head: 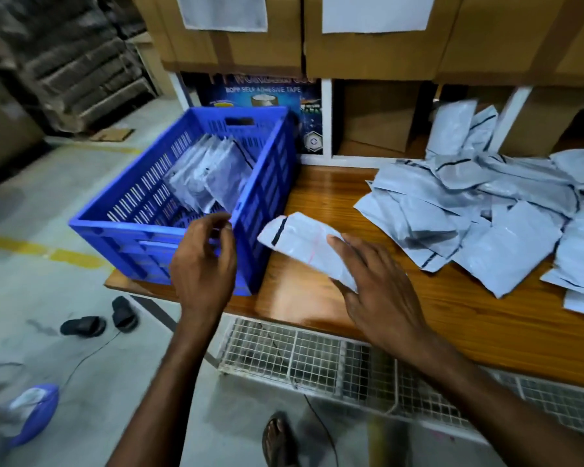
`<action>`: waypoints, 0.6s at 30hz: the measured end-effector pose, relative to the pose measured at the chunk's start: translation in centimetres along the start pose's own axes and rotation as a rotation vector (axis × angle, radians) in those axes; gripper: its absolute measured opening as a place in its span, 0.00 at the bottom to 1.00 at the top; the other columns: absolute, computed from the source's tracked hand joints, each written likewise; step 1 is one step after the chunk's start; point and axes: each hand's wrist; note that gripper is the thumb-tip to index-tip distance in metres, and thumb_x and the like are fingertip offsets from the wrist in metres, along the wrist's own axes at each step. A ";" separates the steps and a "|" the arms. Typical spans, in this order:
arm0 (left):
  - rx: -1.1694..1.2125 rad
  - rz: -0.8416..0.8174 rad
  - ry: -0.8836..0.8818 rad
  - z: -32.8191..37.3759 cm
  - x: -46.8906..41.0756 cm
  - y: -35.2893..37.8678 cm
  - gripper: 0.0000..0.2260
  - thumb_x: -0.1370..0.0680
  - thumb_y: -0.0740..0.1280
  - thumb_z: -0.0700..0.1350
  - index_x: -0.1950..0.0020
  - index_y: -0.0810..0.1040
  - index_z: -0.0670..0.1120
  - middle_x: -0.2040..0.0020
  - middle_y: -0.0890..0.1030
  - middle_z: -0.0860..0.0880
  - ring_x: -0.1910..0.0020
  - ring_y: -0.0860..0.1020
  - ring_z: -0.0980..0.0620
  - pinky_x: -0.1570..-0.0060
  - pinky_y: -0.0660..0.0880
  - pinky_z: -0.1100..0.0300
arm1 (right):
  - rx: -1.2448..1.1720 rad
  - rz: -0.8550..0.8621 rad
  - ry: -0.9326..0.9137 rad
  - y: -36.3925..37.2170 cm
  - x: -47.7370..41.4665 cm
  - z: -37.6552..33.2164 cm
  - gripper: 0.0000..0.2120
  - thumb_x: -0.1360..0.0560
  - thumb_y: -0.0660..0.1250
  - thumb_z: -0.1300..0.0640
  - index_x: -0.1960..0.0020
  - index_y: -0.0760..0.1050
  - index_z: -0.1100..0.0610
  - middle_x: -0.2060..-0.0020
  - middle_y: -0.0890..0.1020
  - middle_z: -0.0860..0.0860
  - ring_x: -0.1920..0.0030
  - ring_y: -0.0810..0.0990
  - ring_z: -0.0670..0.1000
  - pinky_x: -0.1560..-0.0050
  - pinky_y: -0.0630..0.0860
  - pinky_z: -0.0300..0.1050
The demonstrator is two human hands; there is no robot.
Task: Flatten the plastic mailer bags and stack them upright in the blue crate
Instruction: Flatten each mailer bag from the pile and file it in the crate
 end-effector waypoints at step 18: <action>-0.428 -0.712 0.282 -21.0 -25.6 -0.9 0.30 0.20 0.60 0.55 0.22 0.69 0.40 0.25 0.73 0.39 0.25 0.70 0.39 0.30 0.71 0.44 | -0.836 -0.036 0.731 14.7 -36.4 -16.8 0.23 0.18 0.61 0.50 0.26 0.69 0.58 0.33 0.76 0.60 0.33 0.75 0.62 0.33 0.72 0.55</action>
Point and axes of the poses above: each hand's wrist, its own x-axis away from the middle knuckle, its own y-axis out of the palm, z = x × y
